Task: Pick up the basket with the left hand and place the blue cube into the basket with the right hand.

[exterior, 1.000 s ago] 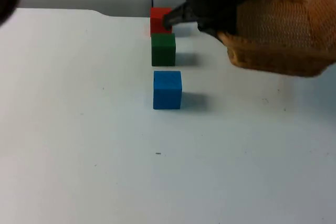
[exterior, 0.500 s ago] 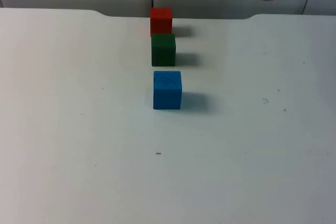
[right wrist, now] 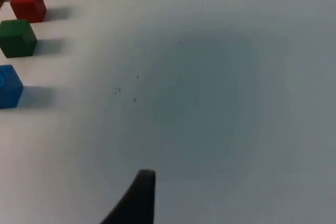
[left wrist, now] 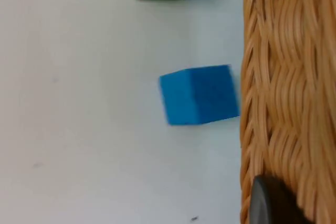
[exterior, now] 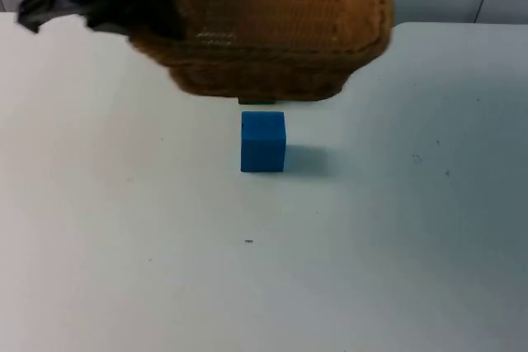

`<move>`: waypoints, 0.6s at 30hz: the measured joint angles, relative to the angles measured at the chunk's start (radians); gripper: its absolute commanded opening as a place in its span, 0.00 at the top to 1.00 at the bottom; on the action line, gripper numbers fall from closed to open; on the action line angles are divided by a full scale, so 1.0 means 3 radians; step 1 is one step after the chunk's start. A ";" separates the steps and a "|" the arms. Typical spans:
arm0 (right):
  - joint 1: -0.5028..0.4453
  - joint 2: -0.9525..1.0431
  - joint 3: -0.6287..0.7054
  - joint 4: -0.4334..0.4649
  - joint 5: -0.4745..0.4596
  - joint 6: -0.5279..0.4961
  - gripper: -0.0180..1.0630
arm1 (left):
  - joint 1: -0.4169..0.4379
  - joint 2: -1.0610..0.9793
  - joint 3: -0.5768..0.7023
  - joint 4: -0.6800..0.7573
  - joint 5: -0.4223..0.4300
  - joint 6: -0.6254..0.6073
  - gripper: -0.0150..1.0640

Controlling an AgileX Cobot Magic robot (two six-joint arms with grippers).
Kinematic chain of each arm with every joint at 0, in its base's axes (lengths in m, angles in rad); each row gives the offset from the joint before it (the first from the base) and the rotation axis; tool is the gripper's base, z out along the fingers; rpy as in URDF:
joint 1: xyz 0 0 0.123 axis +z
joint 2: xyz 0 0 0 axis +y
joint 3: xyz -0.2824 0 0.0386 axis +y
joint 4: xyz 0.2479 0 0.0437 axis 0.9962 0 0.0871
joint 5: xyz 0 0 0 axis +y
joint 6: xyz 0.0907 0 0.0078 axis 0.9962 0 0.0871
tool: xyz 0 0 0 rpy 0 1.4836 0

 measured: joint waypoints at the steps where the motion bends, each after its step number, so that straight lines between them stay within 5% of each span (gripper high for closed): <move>1: 0.0000 0.0000 0.0000 0.0000 0.0000 0.0000 0.02 | 0.0115 -0.0090 0.0147 -0.0045 0.0000 0.0085 0.99; 6: 0.0000 0.0000 0.0000 0.0000 0.0000 0.0000 0.02 | 0.0591 -0.0447 0.0646 -0.0114 0.0057 0.0456 0.99; 13: 0.0000 0.0000 0.0000 0.0000 0.0000 0.0000 0.02 | 0.1556 -0.0820 0.1231 -0.0140 0.0752 0.1192 0.99; 18: 0.0000 0.0000 0.0000 0.0000 0.0000 0.0000 0.02 | 0.1853 -0.0898 0.1336 -0.0196 0.0949 0.1432 0.99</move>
